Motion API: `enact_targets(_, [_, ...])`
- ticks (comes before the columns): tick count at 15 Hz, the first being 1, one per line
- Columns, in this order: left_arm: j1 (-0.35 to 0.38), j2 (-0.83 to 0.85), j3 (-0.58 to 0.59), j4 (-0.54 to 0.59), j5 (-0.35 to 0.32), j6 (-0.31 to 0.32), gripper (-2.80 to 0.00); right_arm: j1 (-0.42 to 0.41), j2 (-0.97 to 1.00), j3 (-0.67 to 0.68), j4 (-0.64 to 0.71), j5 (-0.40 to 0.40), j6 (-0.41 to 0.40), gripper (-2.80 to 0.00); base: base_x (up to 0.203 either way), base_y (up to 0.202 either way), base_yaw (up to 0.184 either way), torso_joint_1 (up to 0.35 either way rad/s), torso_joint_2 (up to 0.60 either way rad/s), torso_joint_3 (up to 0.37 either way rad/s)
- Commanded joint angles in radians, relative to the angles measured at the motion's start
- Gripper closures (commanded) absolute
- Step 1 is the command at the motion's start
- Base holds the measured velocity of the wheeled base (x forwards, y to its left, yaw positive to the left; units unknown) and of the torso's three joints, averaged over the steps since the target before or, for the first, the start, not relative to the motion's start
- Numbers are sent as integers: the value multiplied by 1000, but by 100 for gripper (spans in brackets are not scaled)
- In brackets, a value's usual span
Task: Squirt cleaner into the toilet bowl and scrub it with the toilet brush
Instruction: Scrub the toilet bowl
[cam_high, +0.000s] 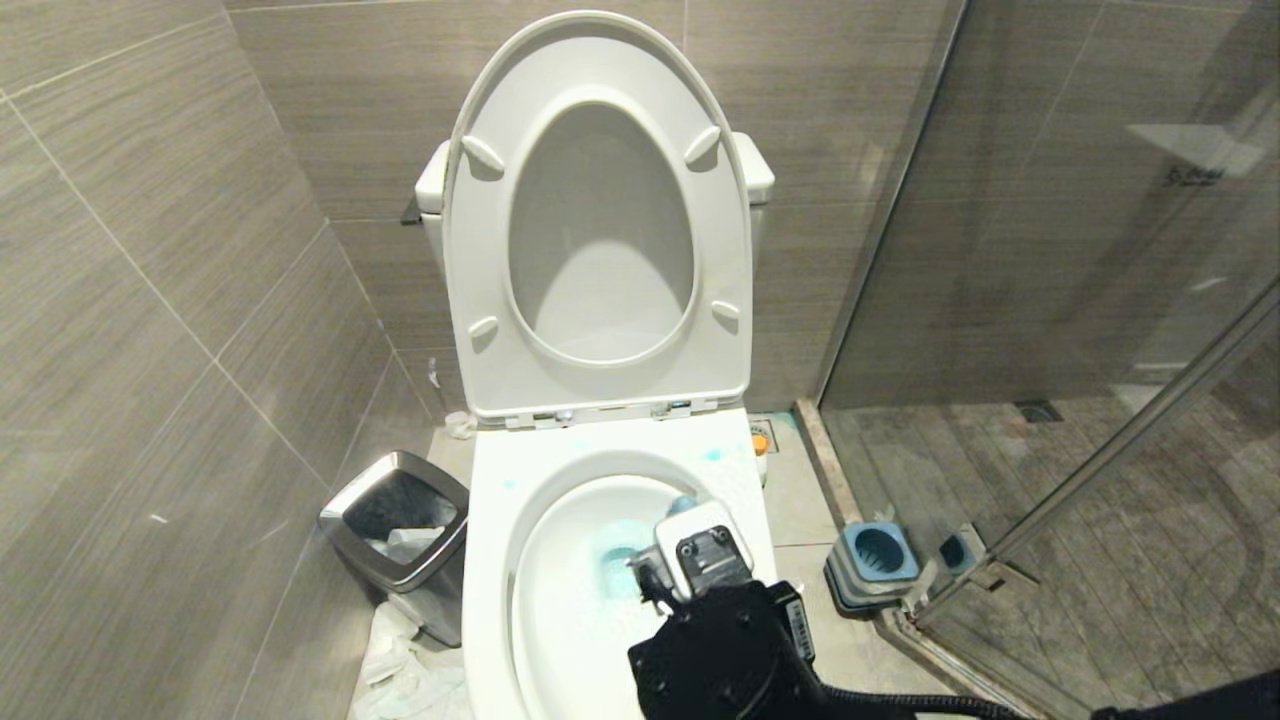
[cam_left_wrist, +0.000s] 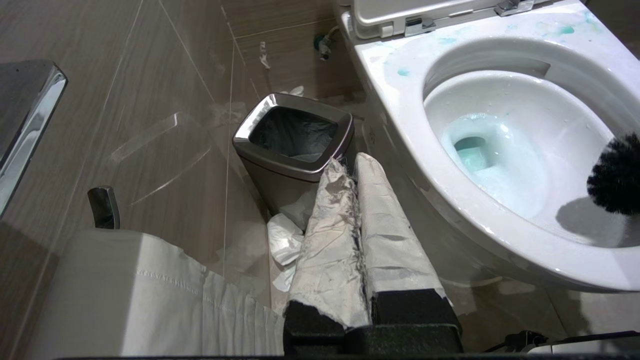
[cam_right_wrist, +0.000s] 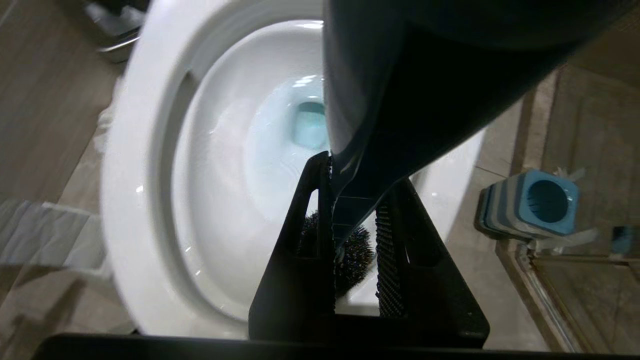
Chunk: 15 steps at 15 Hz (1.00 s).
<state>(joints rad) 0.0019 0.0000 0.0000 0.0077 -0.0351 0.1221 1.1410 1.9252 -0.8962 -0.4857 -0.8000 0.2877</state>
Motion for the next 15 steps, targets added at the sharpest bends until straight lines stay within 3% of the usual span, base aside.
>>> enact_targets(1, [1, 2, 0, 0, 0, 1, 0, -71, -10, -15, -4, -2, -1, 0, 0, 0, 0, 0, 0, 0])
enact_targets(5, [1, 2, 0, 0, 0, 1, 0, -156, 24, -97, -4, 22, -4, 0, 0, 0, 0, 0, 0, 0])
enact_targets(15, [1, 2, 0, 0, 0, 1, 0, -191, 314, -468, 1, 30, -69, 0, 0, 0, 0, 0, 0, 0])
